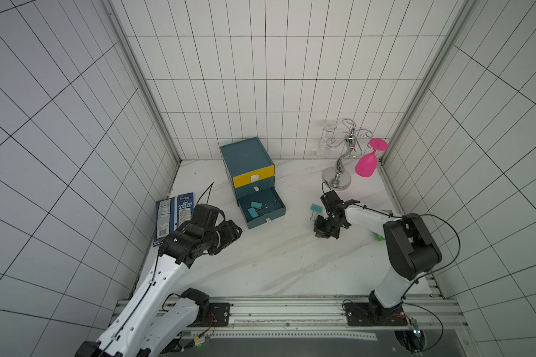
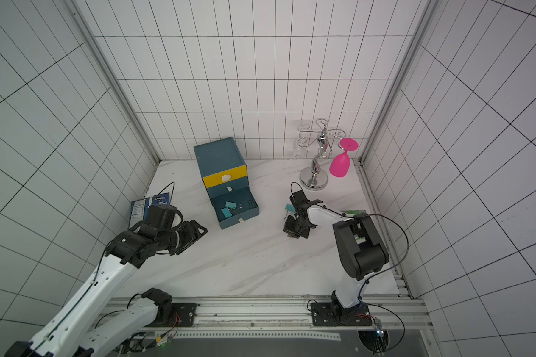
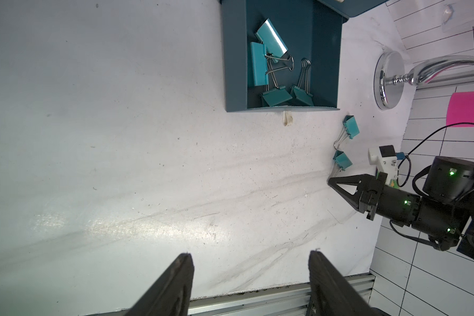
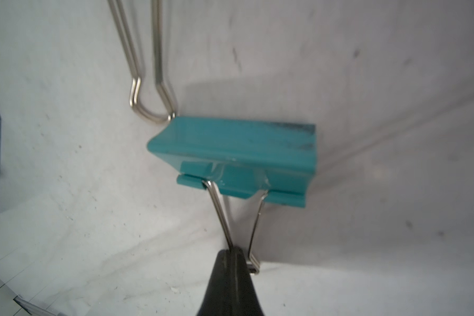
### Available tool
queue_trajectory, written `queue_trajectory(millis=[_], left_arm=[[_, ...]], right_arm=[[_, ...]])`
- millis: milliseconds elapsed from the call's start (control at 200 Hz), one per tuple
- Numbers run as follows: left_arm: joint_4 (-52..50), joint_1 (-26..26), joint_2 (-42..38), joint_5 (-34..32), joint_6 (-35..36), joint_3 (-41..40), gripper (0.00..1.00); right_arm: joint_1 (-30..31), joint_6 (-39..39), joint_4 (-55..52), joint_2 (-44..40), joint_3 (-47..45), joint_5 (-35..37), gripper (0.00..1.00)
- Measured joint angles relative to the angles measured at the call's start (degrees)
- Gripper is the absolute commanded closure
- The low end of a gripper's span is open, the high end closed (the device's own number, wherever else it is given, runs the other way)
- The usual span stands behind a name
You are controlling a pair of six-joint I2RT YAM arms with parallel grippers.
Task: Put the binder clips in the drawer according to color
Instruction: Move the binder clip to the center of the board.
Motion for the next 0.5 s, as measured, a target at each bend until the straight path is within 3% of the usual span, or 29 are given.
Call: queue_trajectory(millis=[385,500], left_arm=[[0.0,0.0,2.0,2.5,0.8,0.0,0.3],[0.0,0.0,2.0,2.8,1.0,0.0,0.3]], right_arm=[[10.2,8.1,-1.3,-14.2,-13.2,2.8,1.0],[10.8,8.9,-4.2,-17.3,-13.0,4.4,0.89]])
